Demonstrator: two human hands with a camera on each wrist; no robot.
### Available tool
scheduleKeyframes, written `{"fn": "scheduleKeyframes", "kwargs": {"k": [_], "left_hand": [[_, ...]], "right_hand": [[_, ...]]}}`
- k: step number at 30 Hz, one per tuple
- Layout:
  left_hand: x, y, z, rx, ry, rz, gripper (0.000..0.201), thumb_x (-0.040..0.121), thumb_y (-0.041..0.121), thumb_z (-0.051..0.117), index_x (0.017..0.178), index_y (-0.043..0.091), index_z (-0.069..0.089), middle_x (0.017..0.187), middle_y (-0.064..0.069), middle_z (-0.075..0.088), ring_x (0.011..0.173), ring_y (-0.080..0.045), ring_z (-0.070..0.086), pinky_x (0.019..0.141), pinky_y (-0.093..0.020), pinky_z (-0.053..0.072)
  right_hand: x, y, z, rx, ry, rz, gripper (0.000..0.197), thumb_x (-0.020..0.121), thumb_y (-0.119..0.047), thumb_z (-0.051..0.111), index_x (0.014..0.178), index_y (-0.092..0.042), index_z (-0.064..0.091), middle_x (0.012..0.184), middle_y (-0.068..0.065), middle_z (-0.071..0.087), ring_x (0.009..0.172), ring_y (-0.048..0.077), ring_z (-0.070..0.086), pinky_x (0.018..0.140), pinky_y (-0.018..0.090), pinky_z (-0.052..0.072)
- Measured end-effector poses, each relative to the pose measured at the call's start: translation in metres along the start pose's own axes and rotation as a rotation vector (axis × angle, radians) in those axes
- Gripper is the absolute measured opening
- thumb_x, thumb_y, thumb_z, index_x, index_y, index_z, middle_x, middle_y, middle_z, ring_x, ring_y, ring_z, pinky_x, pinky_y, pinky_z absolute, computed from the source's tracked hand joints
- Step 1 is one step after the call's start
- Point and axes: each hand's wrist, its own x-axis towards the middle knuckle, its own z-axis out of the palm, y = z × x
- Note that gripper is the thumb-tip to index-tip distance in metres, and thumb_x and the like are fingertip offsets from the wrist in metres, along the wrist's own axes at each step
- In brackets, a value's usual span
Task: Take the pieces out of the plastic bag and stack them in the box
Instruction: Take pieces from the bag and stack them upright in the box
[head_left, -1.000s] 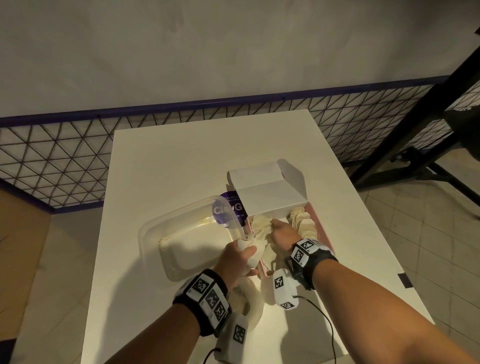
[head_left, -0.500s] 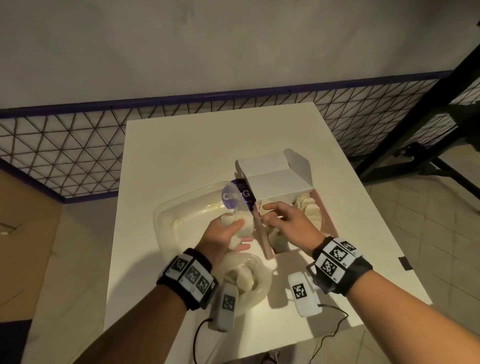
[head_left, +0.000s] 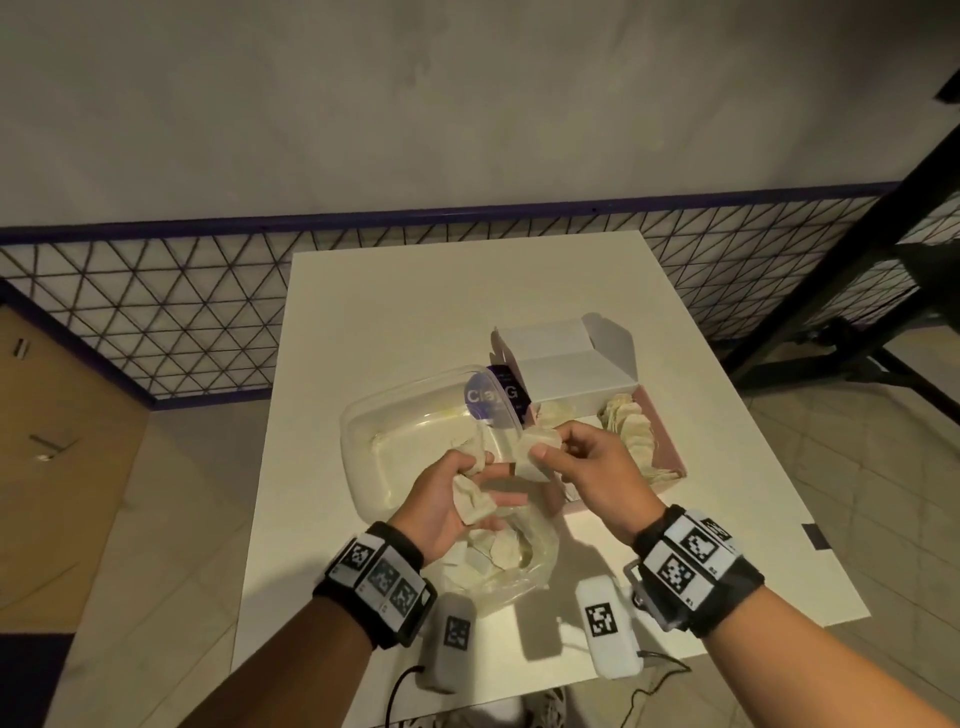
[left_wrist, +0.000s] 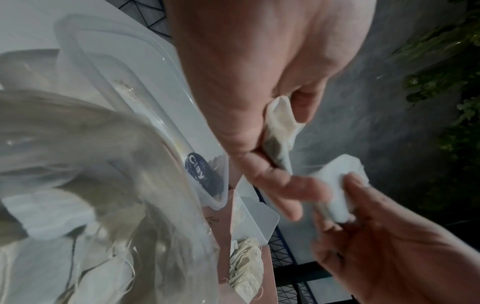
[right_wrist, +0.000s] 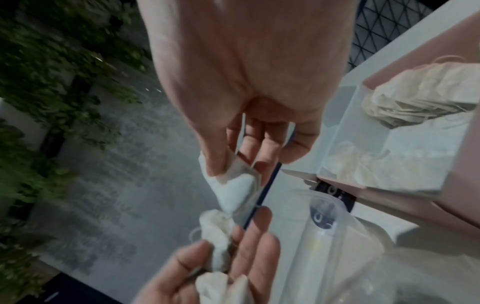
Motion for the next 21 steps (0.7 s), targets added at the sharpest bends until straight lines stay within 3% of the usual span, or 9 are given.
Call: {"fn": "scheduleKeyframes", "kwargs": {"k": [2, 4, 6, 9, 11, 14, 16, 19, 21], "left_hand": [[-0.003, 0.001, 0.000, 0.031, 0.026, 0.034, 0.025, 0.096, 0.022, 0.037, 0.104, 0.006, 0.054, 0.099, -0.012, 0.072, 0.071, -0.033, 0.068, 0.040, -0.023, 0.041], [-0.004, 0.000, 0.002, 0.054, 0.045, 0.054, 0.019, 0.095, 0.020, 0.043, 0.104, 0.008, 0.055, 0.088, -0.011, 0.069, 0.056, -0.025, 0.062, 0.038, -0.019, 0.035], [-0.004, -0.002, 0.004, 0.056, 0.004, 0.057, 0.015, 0.094, 0.019, 0.048, 0.105, 0.012, 0.056, 0.086, -0.012, 0.063, 0.055, -0.023, 0.058, 0.037, -0.018, 0.035], [-0.002, -0.007, 0.008, 0.074, -0.059, 0.043, 0.026, 0.095, 0.023, 0.053, 0.118, 0.013, 0.056, 0.094, -0.016, 0.060, 0.056, -0.025, 0.058, 0.037, -0.020, 0.035], [-0.003, -0.009, 0.013, 0.118, -0.076, 0.040, 0.028, 0.096, 0.026, 0.051, 0.121, 0.015, 0.057, 0.087, -0.015, 0.063, 0.050, -0.023, 0.057, 0.035, -0.020, 0.034], [-0.007, -0.009, 0.022, 0.172, -0.138, 0.043, 0.026, 0.097, 0.027, 0.047, 0.119, 0.018, 0.058, 0.076, -0.009, 0.066, 0.046, -0.019, 0.056, 0.033, -0.019, 0.033], [-0.008, -0.009, 0.025, 0.223, -0.173, 0.040, 0.026, 0.098, 0.026, 0.045, 0.120, 0.017, 0.056, 0.071, -0.006, 0.067, 0.044, -0.017, 0.055, 0.034, -0.019, 0.033], [-0.007, -0.011, 0.030, 0.301, -0.198, 0.024, 0.030, 0.100, 0.022, 0.042, 0.127, 0.013, 0.050, 0.063, -0.004, 0.066, 0.042, -0.016, 0.055, 0.034, -0.021, 0.035], [-0.005, -0.012, 0.032, 0.347, -0.201, 0.020, 0.031, 0.099, 0.022, 0.044, 0.127, 0.010, 0.050, 0.062, -0.003, 0.066, 0.043, -0.015, 0.054, 0.035, -0.022, 0.036]], "right_hand": [[-0.008, -0.005, -0.004, 0.035, -0.077, 0.018, 0.016, 0.080, -0.008, 0.069, 0.088, 0.004, 0.064, 0.074, 0.012, 0.062, 0.062, 0.009, 0.058, 0.056, 0.019, 0.046], [-0.014, -0.007, -0.004, 0.052, -0.160, 0.049, 0.028, 0.073, -0.016, 0.073, 0.090, 0.004, 0.064, 0.077, 0.017, 0.064, 0.066, 0.022, 0.057, 0.058, 0.028, 0.046], [-0.017, -0.006, 0.001, 0.106, -0.172, 0.086, 0.031, 0.067, -0.018, 0.074, 0.091, 0.000, 0.065, 0.075, 0.014, 0.067, 0.064, 0.021, 0.060, 0.056, 0.027, 0.049], [-0.018, 0.000, 0.005, 0.287, -0.139, 0.118, 0.047, 0.068, -0.008, 0.073, 0.113, -0.006, 0.061, 0.072, 0.012, 0.066, 0.064, 0.020, 0.064, 0.052, 0.021, 0.051], [-0.017, 0.003, 0.003, 0.395, -0.125, 0.131, 0.052, 0.074, 0.000, 0.067, 0.123, -0.013, 0.054, 0.065, 0.005, 0.069, 0.061, 0.015, 0.067, 0.052, 0.021, 0.051], [-0.017, 0.004, -0.002, 0.359, -0.103, 0.151, 0.053, 0.082, 0.004, 0.062, 0.130, -0.015, 0.048, 0.056, -0.002, 0.067, 0.051, 0.008, 0.064, 0.054, 0.020, 0.051], [-0.015, 0.002, -0.005, 0.310, -0.064, 0.164, 0.055, 0.077, -0.004, 0.070, 0.128, -0.014, 0.053, 0.061, 0.002, 0.066, 0.057, 0.015, 0.061, 0.060, 0.024, 0.049], [-0.014, 0.000, -0.009, 0.300, -0.034, 0.206, 0.059, 0.064, -0.018, 0.080, 0.121, -0.019, 0.061, 0.081, 0.018, 0.057, 0.079, 0.028, 0.049, 0.067, 0.034, 0.043], [-0.014, -0.001, -0.012, 0.288, -0.039, 0.223, 0.050, 0.069, -0.015, 0.076, 0.117, -0.013, 0.063, 0.082, 0.018, 0.060, 0.078, 0.027, 0.055, 0.065, 0.032, 0.044]]}}
